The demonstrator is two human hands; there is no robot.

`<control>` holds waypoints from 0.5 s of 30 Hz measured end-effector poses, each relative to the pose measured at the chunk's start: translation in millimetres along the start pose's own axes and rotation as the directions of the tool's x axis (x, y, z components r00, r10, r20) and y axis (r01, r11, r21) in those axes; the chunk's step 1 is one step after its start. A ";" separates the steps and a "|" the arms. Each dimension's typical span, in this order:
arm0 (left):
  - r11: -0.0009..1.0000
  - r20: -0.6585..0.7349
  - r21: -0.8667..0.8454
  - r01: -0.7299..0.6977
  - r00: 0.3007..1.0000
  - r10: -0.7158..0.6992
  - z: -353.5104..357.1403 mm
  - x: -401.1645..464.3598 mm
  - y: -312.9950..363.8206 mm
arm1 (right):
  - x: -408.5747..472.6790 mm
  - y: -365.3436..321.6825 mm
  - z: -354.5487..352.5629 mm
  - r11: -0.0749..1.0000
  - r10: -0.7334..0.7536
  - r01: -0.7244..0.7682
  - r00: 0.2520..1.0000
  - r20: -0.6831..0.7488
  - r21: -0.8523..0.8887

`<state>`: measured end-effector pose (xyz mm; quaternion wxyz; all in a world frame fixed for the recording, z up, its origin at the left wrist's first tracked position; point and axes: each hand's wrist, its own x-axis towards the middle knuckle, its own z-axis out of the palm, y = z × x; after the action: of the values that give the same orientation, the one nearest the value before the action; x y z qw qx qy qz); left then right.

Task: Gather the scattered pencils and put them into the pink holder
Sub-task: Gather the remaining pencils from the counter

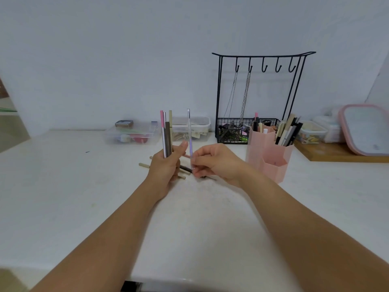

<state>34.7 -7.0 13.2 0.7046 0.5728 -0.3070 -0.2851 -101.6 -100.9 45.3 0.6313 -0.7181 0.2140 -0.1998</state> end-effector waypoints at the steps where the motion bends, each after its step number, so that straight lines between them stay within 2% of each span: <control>1: 1.000 0.021 0.007 -0.017 1.000 0.017 -0.6 0.4 -1.5 | 0.4 1.5 7.0 0.999 -0.025 0.026 1.000 -0.007 0.025; 4: 0.998 0.038 0.033 -0.057 0.998 0.055 -1.4 1.1 -4.4 | 1.8 6.2 20.7 0.996 -0.084 0.086 0.996 -0.037 0.038; 9: 0.999 0.025 0.016 -0.044 0.999 0.044 1.8 1.0 -6.0 | 4.5 12.7 31.9 0.989 -0.142 0.145 0.985 -0.102 0.027; 15: 0.992 0.021 0.123 -0.003 1.000 0.001 6.0 -1.5 -4.4 | 4.0 17.0 33.7 0.989 -0.138 0.144 0.981 -0.136 0.035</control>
<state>28.9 -10.5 9.6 0.6650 0.6117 -0.3319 -0.2710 -80.4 -77.3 24.3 0.6158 -0.7023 0.1997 -0.2961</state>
